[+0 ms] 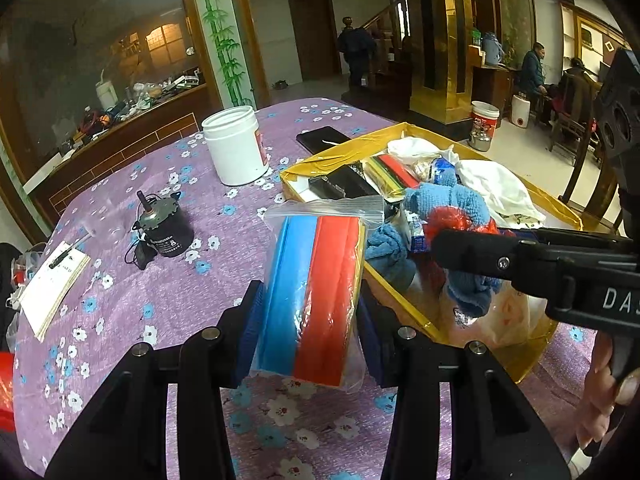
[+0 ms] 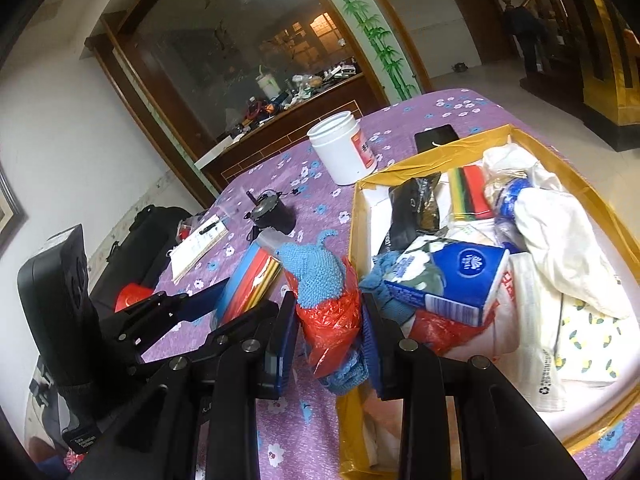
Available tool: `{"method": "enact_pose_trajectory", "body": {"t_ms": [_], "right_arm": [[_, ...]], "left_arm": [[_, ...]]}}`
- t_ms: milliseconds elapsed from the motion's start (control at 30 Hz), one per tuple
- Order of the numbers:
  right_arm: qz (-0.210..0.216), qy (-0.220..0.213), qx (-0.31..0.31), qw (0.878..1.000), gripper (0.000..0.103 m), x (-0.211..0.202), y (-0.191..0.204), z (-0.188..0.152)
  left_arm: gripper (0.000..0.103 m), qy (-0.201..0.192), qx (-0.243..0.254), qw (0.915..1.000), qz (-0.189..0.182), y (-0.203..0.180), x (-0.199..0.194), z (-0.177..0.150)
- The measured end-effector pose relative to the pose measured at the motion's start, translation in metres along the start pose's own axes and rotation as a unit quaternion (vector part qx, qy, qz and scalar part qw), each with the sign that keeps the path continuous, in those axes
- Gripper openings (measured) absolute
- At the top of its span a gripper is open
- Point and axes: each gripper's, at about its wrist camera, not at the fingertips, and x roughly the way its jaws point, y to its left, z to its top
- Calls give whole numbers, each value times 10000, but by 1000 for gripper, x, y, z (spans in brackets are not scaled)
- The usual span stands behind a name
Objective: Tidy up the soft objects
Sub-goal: 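Carry the sponge bag and blue sock bundle over the white box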
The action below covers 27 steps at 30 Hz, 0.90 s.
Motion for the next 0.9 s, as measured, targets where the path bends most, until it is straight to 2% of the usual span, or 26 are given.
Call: {"method": "enact_pose_trajectory", "body": {"t_ms": [467,633,900], "right_arm": [[-37,-139,143,9998,31,-11,-12,5],[-118,-322,264,9991,31,-25,-24,9],[-316,-590,564,9962,31,-49,-55,13]], "left_arm": [[42,-26,-88,9999,-108,-2,-4,5],[42,-69,-112,9994,-323,-10,-7,14],[42,-116,30,9970,-760,-48,-1,25]]}}
